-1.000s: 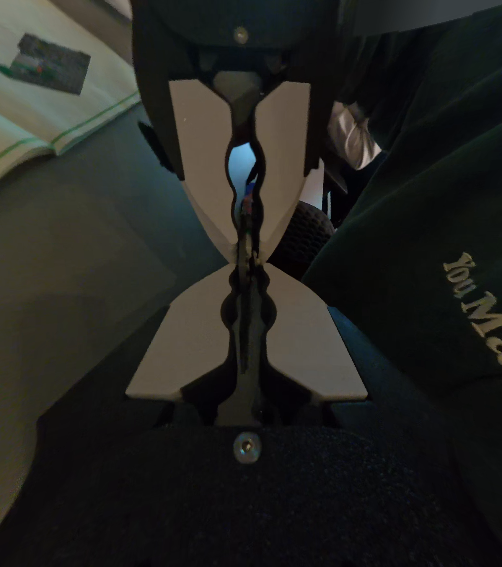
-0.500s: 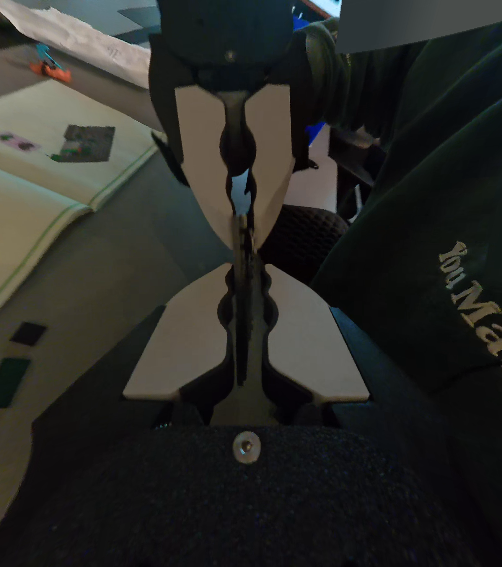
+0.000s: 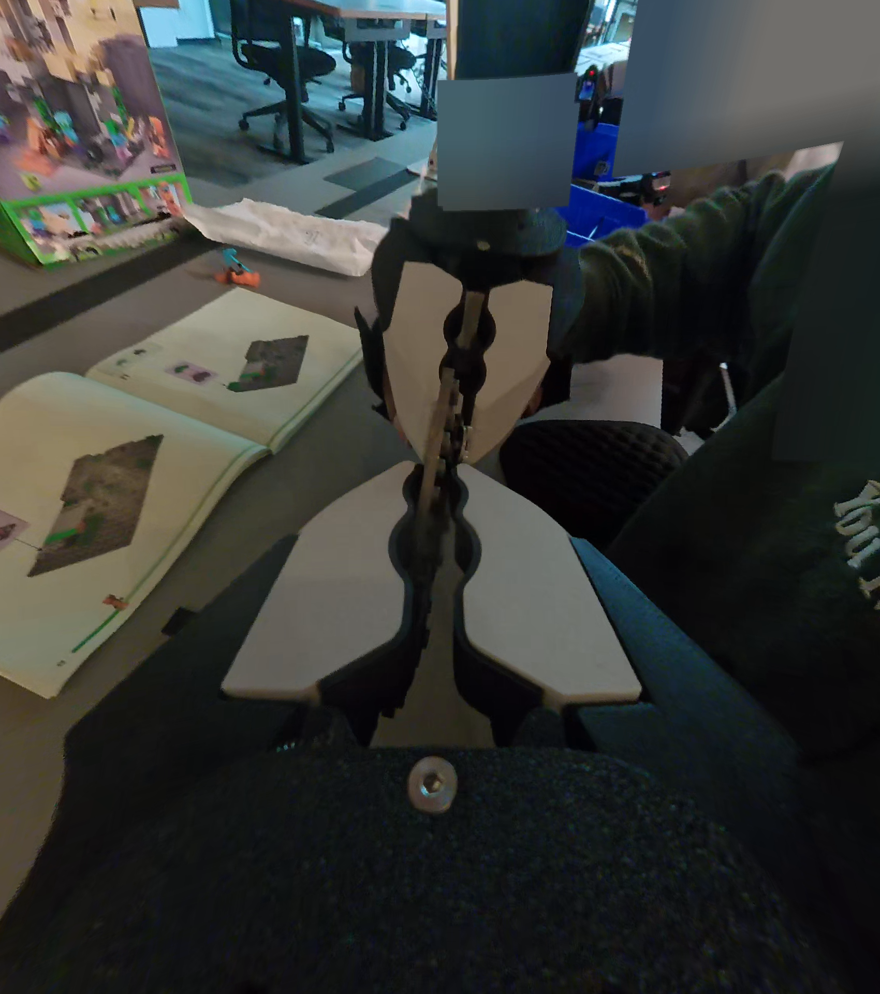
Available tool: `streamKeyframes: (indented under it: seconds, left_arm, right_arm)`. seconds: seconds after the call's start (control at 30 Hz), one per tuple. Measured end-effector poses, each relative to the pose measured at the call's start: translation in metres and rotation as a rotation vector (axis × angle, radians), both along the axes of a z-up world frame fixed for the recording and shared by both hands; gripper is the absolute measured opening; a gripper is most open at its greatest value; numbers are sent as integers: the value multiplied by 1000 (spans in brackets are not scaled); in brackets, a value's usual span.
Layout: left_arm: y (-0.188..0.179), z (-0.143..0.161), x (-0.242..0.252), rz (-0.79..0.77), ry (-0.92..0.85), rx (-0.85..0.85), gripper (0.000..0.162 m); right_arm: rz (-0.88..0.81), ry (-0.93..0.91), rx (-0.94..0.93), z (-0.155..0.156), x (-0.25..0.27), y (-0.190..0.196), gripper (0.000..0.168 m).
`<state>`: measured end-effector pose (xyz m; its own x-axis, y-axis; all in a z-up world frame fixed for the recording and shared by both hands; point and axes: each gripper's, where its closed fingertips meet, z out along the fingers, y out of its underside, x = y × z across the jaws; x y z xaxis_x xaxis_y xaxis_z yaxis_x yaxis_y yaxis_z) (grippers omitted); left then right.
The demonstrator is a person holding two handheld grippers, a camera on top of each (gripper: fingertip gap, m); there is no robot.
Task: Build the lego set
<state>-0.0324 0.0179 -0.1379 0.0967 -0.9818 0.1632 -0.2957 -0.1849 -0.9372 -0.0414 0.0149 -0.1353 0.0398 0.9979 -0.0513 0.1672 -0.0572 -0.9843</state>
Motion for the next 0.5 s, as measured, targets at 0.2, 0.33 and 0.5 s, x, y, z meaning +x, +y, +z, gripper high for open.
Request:
streamKeyframes:
  seconds: [0.2,0.33,0.5]
  left_arm:
    - [-4,4,-1,-15,-19,53,14]
    - [-3,9,-2,-1,-45,69,15]
    - [-3,11,-2,3,-59,96,14]
  right_arm:
    - [-19,79,25,1,-2,-2,8]
    - [-31,115,19,2,-4,-1,8]
    - [-38,136,19,4,-5,-1,8]
